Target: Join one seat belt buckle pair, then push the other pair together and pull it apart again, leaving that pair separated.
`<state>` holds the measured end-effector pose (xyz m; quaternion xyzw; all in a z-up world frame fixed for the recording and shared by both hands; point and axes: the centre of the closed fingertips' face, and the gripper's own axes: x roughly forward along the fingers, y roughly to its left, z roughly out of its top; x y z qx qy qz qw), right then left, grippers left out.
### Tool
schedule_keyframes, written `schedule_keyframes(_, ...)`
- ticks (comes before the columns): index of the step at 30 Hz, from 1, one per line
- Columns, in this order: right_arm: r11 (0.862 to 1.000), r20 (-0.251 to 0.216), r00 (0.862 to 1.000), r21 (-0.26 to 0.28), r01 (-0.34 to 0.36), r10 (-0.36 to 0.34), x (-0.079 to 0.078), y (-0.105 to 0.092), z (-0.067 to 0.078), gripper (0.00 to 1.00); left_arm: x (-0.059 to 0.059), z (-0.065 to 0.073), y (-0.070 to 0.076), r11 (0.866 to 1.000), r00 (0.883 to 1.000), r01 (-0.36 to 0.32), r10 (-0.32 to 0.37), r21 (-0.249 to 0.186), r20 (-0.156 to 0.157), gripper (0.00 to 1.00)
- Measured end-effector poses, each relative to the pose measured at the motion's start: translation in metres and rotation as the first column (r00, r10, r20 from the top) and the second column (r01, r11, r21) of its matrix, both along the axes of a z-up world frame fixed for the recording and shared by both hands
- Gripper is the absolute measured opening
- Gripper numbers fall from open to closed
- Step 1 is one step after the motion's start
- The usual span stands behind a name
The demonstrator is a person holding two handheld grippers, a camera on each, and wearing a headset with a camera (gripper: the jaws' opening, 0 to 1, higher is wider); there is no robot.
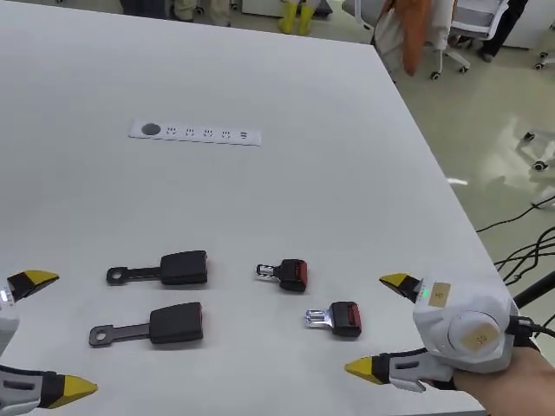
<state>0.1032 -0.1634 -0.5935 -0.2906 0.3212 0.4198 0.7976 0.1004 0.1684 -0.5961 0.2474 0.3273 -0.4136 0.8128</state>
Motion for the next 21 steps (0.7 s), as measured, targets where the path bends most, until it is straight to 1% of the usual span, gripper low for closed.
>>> schedule_keyframes(4,0.999,-0.012,0.999,-0.013,-0.037,0.037,0.002,0.002,-0.006,0.72,0.002,-0.005,-0.003,1.0,1.0,0.028,-0.028,0.009,-0.013,0.86)
schedule_keyframes(6,0.998,-0.013,0.999,-0.026,-0.053,0.053,0.004,0.003,-0.007,0.71,0.003,-0.007,-0.008,0.999,0.998,0.049,-0.048,0.013,-0.028,0.85)
schedule_keyframes(8,0.998,-0.017,0.998,-0.03,-0.063,0.063,0.005,0.004,-0.007,0.7,0.005,-0.008,-0.012,0.998,0.997,0.064,-0.063,0.019,-0.036,0.83)
schedule_keyframes(9,0.997,-0.018,0.998,-0.029,-0.067,0.067,0.008,0.004,-0.008,0.69,0.005,-0.01,-0.015,0.997,0.996,0.078,-0.077,0.014,-0.048,0.82)
schedule_keyframes(12,0.996,-0.024,0.996,-0.041,-0.084,0.083,0.011,0.005,-0.012,0.66,0.009,-0.014,-0.022,0.995,0.994,0.096,-0.094,0.018,-0.056,0.81)
schedule_keyframes(14,0.994,-0.036,0.995,-0.051,-0.098,0.096,0.014,0.003,-0.016,0.65,0.01,-0.016,-0.026,0.994,0.993,0.104,-0.102,0.019,-0.067,0.78)
schedule_keyframes(16,0.992,-0.042,0.994,-0.062,-0.108,0.105,0.016,0.002,-0.019,0.64,0.011,-0.019,-0.03,0.993,0.99,0.118,-0.117,0.009,-0.079,0.76)
schedule_keyframes(20,0.988,-0.063,0.99,-0.077,-0.131,0.127,0.02,0.0,-0.028,0.61,0.012,-0.027,-0.039,0.989,0.985,0.146,-0.143,0.016,-0.099,0.74)
schedule_keyframes(21,0.988,-0.067,0.989,-0.079,-0.134,0.129,0.021,-0.001,-0.031,0.6,0.014,-0.03,-0.04,0.988,0.984,0.153,-0.15,0.022,-0.098,0.74)
